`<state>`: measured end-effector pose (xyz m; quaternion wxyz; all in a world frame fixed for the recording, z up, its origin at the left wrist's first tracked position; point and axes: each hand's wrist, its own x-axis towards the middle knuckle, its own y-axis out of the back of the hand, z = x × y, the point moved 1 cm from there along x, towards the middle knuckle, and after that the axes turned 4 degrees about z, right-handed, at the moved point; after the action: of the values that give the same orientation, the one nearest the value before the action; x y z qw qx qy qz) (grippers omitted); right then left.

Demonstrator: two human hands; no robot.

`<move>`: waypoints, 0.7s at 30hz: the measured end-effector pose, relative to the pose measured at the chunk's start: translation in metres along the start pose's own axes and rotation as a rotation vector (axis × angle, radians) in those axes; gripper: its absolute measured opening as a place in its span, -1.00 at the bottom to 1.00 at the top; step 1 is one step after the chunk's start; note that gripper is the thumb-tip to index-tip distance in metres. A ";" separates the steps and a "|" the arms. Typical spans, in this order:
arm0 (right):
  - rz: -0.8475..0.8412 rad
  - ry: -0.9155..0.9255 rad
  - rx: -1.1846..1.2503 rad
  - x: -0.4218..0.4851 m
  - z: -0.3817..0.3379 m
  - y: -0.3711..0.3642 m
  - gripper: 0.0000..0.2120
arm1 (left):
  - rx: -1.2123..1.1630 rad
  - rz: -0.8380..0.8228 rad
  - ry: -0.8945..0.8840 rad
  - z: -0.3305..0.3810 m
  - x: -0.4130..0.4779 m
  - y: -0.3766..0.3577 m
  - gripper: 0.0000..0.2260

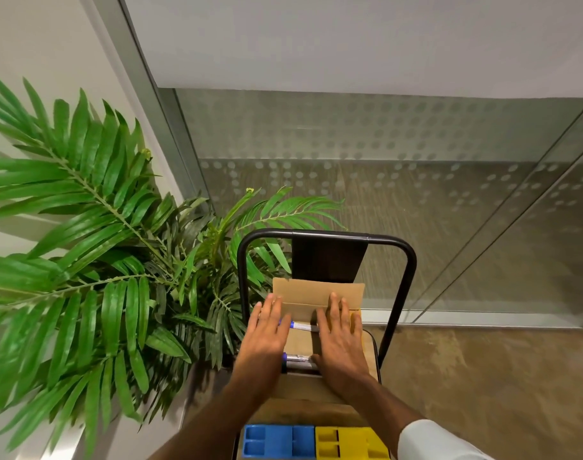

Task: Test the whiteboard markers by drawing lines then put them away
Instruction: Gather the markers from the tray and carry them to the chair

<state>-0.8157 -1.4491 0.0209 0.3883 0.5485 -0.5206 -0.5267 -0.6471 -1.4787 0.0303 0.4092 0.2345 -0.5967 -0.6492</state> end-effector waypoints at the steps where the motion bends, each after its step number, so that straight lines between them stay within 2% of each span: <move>1: -0.005 0.002 0.000 -0.001 -0.001 0.002 -0.13 | 0.072 -0.043 -0.068 -0.006 0.003 -0.005 -0.45; 3: -0.005 0.001 0.007 -0.001 -0.003 0.004 -0.17 | 0.204 -0.190 -0.141 -0.011 0.011 -0.007 -0.41; 5: 0.028 -0.008 0.016 -0.002 -0.002 0.005 -0.17 | 0.229 -0.239 -0.172 -0.009 0.017 -0.006 -0.36; 8: 0.066 0.008 0.081 -0.006 0.000 0.013 -0.18 | 0.184 -0.351 -0.093 -0.009 0.030 -0.005 -0.36; 14: 0.204 -0.021 0.229 -0.027 0.026 0.045 -0.28 | 0.000 -0.314 0.035 -0.019 0.030 -0.006 -0.31; 17: 0.291 -0.016 0.212 -0.038 0.049 0.054 -0.32 | -0.125 -0.304 0.088 -0.030 0.030 -0.005 -0.34; 21: 0.301 0.044 0.138 -0.044 0.072 0.053 -0.28 | -0.227 -0.275 0.126 -0.027 0.026 -0.001 -0.38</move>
<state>-0.8911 -1.4050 0.0704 0.4357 0.5011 -0.6232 -0.4132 -0.6405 -1.5158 0.0295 0.3771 0.3064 -0.4553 -0.7461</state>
